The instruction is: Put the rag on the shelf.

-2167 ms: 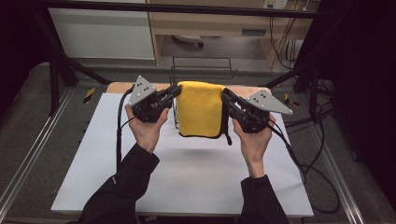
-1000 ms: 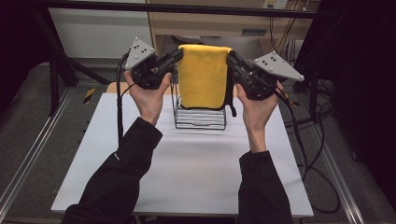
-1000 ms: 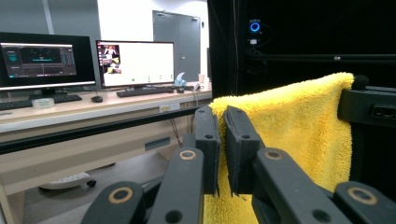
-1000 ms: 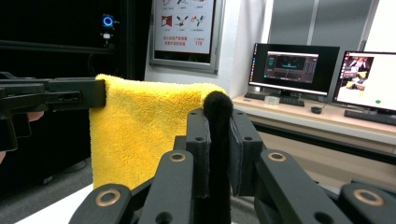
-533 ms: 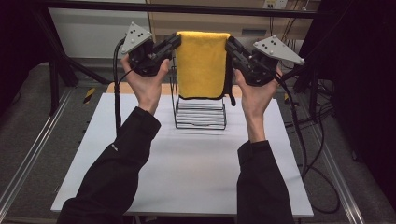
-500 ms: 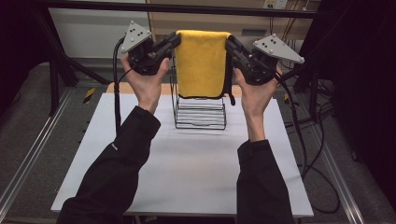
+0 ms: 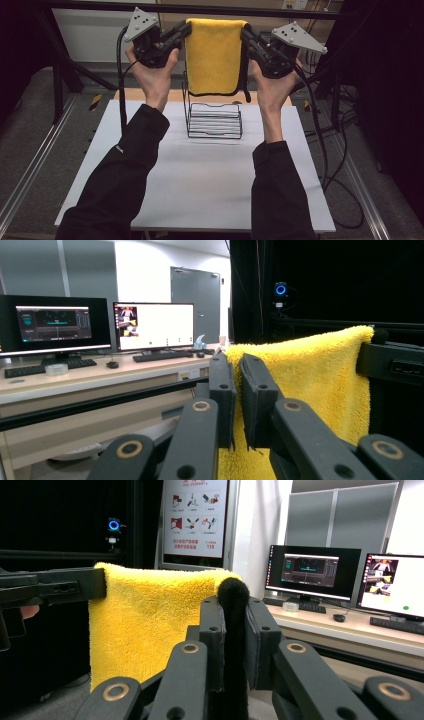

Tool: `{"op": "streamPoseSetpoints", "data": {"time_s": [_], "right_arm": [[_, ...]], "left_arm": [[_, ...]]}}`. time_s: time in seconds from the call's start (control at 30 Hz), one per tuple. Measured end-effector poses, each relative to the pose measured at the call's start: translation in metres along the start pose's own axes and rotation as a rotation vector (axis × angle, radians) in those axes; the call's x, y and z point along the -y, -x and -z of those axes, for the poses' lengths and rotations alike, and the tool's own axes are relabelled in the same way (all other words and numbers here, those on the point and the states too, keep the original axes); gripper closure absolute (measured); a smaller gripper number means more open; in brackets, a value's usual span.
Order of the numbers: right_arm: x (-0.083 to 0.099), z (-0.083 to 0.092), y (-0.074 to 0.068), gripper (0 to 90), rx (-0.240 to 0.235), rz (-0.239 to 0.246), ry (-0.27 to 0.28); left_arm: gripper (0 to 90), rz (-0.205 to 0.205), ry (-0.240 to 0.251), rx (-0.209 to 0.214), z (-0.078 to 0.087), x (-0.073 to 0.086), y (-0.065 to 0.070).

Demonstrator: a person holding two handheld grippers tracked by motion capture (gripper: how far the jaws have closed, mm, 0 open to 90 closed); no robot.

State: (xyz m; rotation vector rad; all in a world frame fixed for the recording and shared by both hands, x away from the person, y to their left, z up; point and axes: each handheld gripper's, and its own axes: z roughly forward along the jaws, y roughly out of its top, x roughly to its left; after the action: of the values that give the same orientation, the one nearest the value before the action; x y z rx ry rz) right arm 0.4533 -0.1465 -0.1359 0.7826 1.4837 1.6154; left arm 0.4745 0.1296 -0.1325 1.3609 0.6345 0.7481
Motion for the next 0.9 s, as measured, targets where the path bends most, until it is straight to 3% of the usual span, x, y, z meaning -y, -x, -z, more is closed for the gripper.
{"op": "streamPoseSetpoints", "data": {"time_s": [0.3,0.6,0.9], "right_arm": [[-0.012,-0.006,0.003,80.7,0.001,0.01,0.022],[-0.02,-0.018,0.009,80.7,0.021,0.028,0.02],[-0.02,-0.033,0.015,80.6,0.033,0.049,0.006]], "left_arm": [[84.1,-0.008,0.017,-0.003,-0.004,-0.014,-0.003],[84.1,0.014,0.026,-0.006,-0.015,-0.02,-0.01],[84.1,-0.02,0.001,-0.036,-0.028,-0.019,-0.018]]}}
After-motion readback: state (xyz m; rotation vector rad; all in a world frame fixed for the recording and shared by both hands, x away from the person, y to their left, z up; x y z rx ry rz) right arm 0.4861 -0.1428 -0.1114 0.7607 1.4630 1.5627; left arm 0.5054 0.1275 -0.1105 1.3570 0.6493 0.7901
